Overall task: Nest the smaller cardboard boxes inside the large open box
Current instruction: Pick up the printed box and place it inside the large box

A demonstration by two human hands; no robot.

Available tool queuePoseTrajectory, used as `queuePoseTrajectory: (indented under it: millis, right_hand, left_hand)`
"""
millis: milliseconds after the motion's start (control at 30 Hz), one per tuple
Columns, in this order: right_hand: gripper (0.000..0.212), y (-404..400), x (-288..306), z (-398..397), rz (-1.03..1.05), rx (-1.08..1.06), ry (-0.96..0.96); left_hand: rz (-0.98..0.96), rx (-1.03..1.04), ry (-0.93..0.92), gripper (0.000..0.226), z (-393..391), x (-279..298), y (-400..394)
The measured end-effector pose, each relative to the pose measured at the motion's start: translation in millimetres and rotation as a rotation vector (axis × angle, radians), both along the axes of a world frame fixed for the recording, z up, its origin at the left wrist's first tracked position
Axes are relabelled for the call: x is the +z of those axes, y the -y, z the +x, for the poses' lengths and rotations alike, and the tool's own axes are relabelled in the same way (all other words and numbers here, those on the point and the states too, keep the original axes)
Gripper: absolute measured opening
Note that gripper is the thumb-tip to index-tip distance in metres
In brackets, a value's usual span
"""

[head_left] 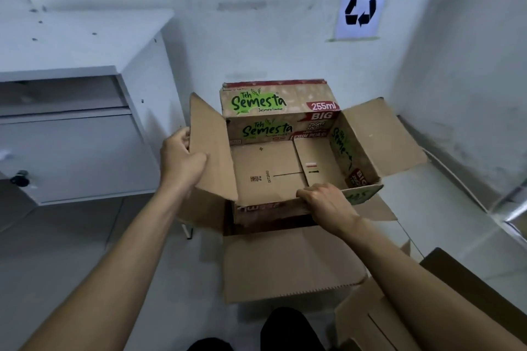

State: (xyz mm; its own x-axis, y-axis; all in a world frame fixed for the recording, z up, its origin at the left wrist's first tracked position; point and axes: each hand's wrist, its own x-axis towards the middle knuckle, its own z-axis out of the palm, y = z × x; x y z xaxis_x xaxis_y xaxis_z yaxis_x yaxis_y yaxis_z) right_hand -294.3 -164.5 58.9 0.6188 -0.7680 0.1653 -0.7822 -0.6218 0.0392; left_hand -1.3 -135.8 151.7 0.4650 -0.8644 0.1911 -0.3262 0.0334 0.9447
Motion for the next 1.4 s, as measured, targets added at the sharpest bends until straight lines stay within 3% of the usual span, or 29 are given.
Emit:
queuePoseTrajectory:
  millis: [133,233,300,433,633,867,967,1167,1400]
  right_hand:
    - [0.024,17,-18,-6,0.000,-0.075,0.269]
    - [0.028,11,-35,0,-0.041,-0.114,0.482]
    - [0.034,5,-46,4,-0.060,-0.116,0.514]
    - [0.114,2,-53,14,-0.081,-0.121,0.321]
    - [0.135,2,-62,31,-0.080,0.032,0.000]
    - [0.127,-6,-64,28,-0.066,0.152,-0.076]
    - [0.129,-18,-71,27,0.012,0.174,-0.070]
    - [0.113,-17,-69,42,0.137,0.311,-0.151]
    - [0.099,-11,-64,73,0.268,0.281,-0.244]
  left_hand:
    - [-0.003,0.045,-0.164,0.043,-2,18,37]
    - [0.018,0.031,-0.167,0.032,-11,21,54]
    - [0.067,0.024,-0.160,0.030,-13,16,59]
    - [0.155,0.026,-0.143,0.029,7,3,59]
    - [0.224,-0.010,-0.053,0.052,35,-24,53]
    - [0.185,-0.045,-0.037,0.059,41,-48,57]
    - [0.159,-0.080,0.028,0.062,41,-62,61]
    - [0.152,-0.050,0.227,0.063,40,-112,57]
    - [0.151,-0.008,0.232,0.072,52,-157,59]
